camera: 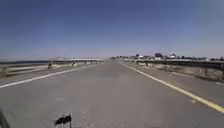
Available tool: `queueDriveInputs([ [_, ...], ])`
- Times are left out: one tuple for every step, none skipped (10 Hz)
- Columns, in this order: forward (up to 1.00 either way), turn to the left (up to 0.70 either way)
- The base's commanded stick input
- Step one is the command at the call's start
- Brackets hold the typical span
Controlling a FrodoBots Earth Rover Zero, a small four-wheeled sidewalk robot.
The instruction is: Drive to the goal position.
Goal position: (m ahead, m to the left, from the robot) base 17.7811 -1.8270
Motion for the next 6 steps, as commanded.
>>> queueDriveInputs([
  [1.00, 0.00],
  [1.00, 0.00],
  [1.00, 0.00],
  [1.00, 0.00],
  [1.00, 0.00],
  [1.00, 0.00],
])
